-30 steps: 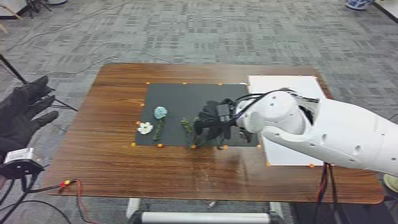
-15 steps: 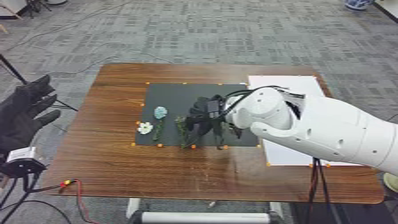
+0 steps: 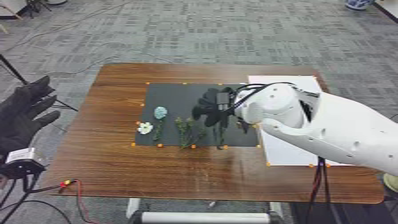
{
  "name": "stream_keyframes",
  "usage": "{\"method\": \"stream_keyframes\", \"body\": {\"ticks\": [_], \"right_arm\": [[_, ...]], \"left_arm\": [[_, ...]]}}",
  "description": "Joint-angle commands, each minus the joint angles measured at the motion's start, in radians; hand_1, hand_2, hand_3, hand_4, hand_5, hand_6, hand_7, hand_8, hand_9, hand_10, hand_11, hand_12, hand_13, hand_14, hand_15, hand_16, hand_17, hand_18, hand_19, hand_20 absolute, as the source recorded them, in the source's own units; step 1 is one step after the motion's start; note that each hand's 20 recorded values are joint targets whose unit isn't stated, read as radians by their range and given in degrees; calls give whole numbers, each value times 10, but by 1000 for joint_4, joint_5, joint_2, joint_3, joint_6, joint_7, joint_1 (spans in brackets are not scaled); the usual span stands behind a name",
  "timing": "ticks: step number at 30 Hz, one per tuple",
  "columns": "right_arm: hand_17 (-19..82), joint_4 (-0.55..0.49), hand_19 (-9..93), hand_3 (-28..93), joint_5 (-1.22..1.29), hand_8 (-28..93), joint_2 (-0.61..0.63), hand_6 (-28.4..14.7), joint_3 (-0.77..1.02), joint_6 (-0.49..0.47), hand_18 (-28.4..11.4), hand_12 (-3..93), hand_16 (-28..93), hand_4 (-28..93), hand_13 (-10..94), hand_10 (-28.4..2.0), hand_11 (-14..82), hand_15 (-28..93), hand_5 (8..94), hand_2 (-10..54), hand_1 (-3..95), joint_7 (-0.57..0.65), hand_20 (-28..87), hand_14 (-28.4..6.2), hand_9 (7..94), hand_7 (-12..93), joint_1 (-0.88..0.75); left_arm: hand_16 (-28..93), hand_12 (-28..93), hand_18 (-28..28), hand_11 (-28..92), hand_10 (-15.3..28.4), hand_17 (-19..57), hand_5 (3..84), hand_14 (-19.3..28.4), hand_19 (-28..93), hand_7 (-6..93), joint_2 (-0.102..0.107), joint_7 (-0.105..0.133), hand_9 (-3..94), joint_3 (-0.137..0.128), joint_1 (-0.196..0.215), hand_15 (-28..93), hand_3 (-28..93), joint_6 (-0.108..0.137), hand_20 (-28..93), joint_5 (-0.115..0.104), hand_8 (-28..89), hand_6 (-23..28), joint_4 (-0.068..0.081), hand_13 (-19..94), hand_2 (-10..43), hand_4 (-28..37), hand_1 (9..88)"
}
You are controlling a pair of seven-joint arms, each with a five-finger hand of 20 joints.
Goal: Arrange flowers
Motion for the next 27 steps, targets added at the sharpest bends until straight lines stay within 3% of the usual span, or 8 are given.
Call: {"method": "stream_keyframes", "body": {"ticks": [1,4,6,10,11,15,17,27], "right_arm": [[313,-98,823,932,24,-138,18,11,179,65,-229,326,375,-138,700,-117,685,848,399,137,218,16,536,-121,751,174,-127],[314,-106,825,932,129,-132,-4,10,267,57,-228,326,376,-141,699,-118,683,847,386,140,217,-62,535,-119,751,168,-198],[314,-87,825,932,121,-132,-46,17,333,0,-228,326,375,-138,699,-118,682,846,376,154,223,-122,534,-119,751,167,-250],[314,-51,827,932,79,-141,-89,32,317,-55,-228,339,375,-129,700,-117,674,845,348,181,238,-135,532,-118,751,176,-260],[314,-57,827,932,85,-142,-79,34,279,-46,-228,344,375,-128,700,-116,671,846,343,182,241,-119,532,-117,751,176,-243],[318,-27,829,932,57,-144,-96,38,252,-82,-229,356,373,-122,704,-115,659,845,332,189,244,-113,532,-116,753,176,-243],[321,28,830,932,-6,-145,-130,39,267,-107,-229,356,372,-118,708,-116,656,845,328,196,242,-152,532,-117,758,175,-247],[332,-8,839,932,-50,-149,-85,41,145,-160,-232,328,369,-86,726,-117,670,848,356,233,210,-126,528,-117,778,183,-181]], "left_arm": [[-49,206,191,165,79,-136,178,109,307,187,-9,-12,108,8,1,339,414,-7,104,4,-81,12,0,18,-47,-283,323],[-49,207,190,165,79,-135,178,109,306,188,-11,-12,108,8,4,339,412,-5,104,0,-81,12,1,18,-47,-283,324],[-49,206,190,165,79,-135,178,109,307,188,1,-25,108,16,-19,339,409,-5,104,0,-81,12,10,18,-47,-283,326],[-49,206,190,164,80,-136,177,109,307,189,11,-30,108,24,-39,340,408,-5,104,1,-82,12,18,18,-47,-283,326],[-49,206,190,163,80,-135,178,109,306,188,0,-20,108,13,-19,340,408,-12,104,2,-82,12,9,18,-47,-283,326],[-49,207,190,163,80,-135,178,109,306,187,4,-20,108,14,-22,339,411,-9,104,1,-81,12,10,18,-47,-283,325],[-49,208,190,163,80,-135,178,109,306,187,26,-34,108,43,-69,339,411,7,104,-1,-81,12,35,18,-47,-283,325],[-49,207,190,164,79,-136,178,109,307,188,-2,-11,108,12,-5,339,408,-12,105,-2,-81,12,6,18,-46,-283,326]]}}
